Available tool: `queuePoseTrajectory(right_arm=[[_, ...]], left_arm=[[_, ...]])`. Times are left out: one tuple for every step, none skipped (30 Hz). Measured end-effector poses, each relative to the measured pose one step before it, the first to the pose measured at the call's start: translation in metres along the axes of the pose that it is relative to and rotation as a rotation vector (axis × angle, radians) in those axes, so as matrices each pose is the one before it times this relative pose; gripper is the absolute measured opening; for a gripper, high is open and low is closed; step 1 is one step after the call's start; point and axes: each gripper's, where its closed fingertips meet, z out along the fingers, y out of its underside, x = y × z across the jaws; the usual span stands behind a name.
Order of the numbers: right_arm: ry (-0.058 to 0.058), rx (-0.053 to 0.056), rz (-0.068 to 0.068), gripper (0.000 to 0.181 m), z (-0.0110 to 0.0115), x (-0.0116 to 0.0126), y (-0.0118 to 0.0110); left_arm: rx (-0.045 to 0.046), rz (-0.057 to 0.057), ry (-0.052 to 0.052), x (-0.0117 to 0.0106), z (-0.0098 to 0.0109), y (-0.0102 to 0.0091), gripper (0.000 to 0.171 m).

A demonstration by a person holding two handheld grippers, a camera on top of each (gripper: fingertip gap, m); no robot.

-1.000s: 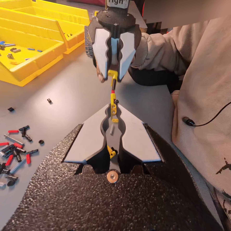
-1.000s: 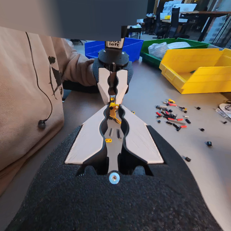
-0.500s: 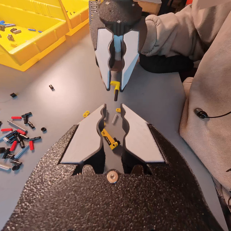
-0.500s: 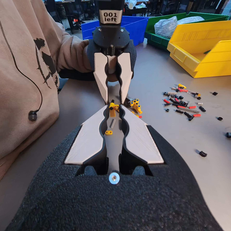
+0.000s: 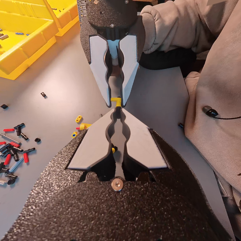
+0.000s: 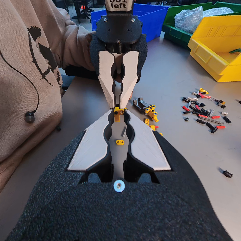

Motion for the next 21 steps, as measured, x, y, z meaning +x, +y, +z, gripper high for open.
queuePoseTrajectory(right_arm=[[0.0, 0.0153, 0.0045, 0.013, -0.00108, 0.00025, -0.00221], [0.0002, 0.0116, 0.002, 0.013, -0.00122, 0.00033, -0.00218], [0.0002, 0.0077, -0.0027, 0.012, -0.00126, 0.00034, -0.00205], [-0.0037, 0.0067, -0.0006, 0.012, -0.00112, 0.00016, -0.00169], [-0.0038, 0.01, 0.0065, 0.012, -0.00237, 0.00081, -0.00161], [0.0126, 0.0288, 0.0114, 0.012, -0.0115, 0.00565, -0.00339], [0.0483, 0.064, 0.0431, 0.012, -0.02318, 0.01422, -0.00823], [0.0609, 0.0431, 0.0143, 0.012, -0.02175, 0.01422, -0.00639], [0.0314, -0.0023, -0.0063, 0.012, -0.00828, 0.00651, 0.00054], [-0.0055, -0.0199, -0.0056, 0.012, 0.00423, -0.00212, 0.00416], [-0.0251, -0.0284, -0.013, 0.013, 0.01001, -0.00697, 0.00528], [-0.0239, -0.0331, -0.0155, 0.013, 0.00929, -0.00648, 0.00503], [-0.01, -0.0268, -0.0181, 0.013, 0.00535, -0.00307, 0.00344], [-0.0038, -0.0085, -0.0058, 0.013, 0.00148, -0.0003, 0.00129], [-0.0027, 0.0048, 0.0096, 0.013, -0.00049, 0.00105, 0.00005], [0.0068, -0.0021, 0.0079, 0.013, -0.00105, 0.00204, 0.00135], [0.0116, -0.0118, -0.0008, 0.013, -0.00059, 0.0017, 0.00282], [0.0099, -0.0134, -0.0044, 0.013, 0.00026, 0.00065, 0.00288], [0.0028, -0.0124, -0.0051, 0.013, 0.0013, -0.00085, 0.00241], [0.0003, -0.0154, -0.0056, 0.013, 0.00193, -0.00124, 0.00261], [0.002, -0.0183, -0.0062, 0.013, 0.00233, -0.00057, 0.00283]], left_arm=[[0.01231, -0.0052, 0.0005, -0.00027, -0.00113, -0.00236, 0.004], [0.01051, -0.0045, 0.0003, -0.0004, -0.00114, -0.0022, 0.004], [0.01122, -0.006, 0.0025, -0.00038, -0.00078, -0.00205, 0.003], [0.01016, -0.0076, 0.0034, -0.00057, -0.00087, -0.00137, 0.003], [-0.00852, -0.0027, -0.0205, -0.00538, -0.00254, 0.003, 0.003], [-0.03056, -0.0002, -0.0696, -0.0158, -0.00837, 0.01096, 0.002], [0.02823, -0.0458, -0.023, -0.01267, -0.0127, 0.00577, 0.002], [0.06052, -0.0561, 0.0195, -0.00448, -0.01091, -0.00486, 0.002], [0.02325, 0.0138, -0.013, -0.00324, -0.00234, -0.00567, 0.003], [-0.00628, 0.0286, 0.0029, 0.00116, 0.00526, -0.00302, 0.003], [-0.02599, 0.0188, 0.0103, 0.00224, 0.00817, 0.00014, 0.004], [-0.04252, 0.0265, -0.0041, 0.00058, 0.00667, 0.00365, 0.004], [-0.03642, 0.0246, -0.0157, -0.00117, 0.0039, 0.00531, 0.004], [-0.01398, -0.0018, -0.0033, -0.00061, 0.00167, 0.00482, 0.004], [-0.0068, -0.02, 0.008, 0.00041, 0.00011, 0.00475, 0.003], [-0.00455, -0.0116, -0.0023, -0.0003, -0.00072, 0.00386, 0.004], [-0.00724, -0.0012, -0.0057, -0.00009, -0.00067, 0.00297, 0.004], [-0.00415, 0.0009, -0.0036, 0.00035, -0.00001, 0.00136, 0.004], [0.00125, 0.0028, 0.0019, 0.00114, 0.00024, -0.00013, 0.004], [0.00009, 0.0039, 0.0024, 0.00102, 0.00055, -0.00056, 0.004], [0.00037, 0.0048, -0.0048, -0.00028, 0.00057, -0.0006, 0.004]])
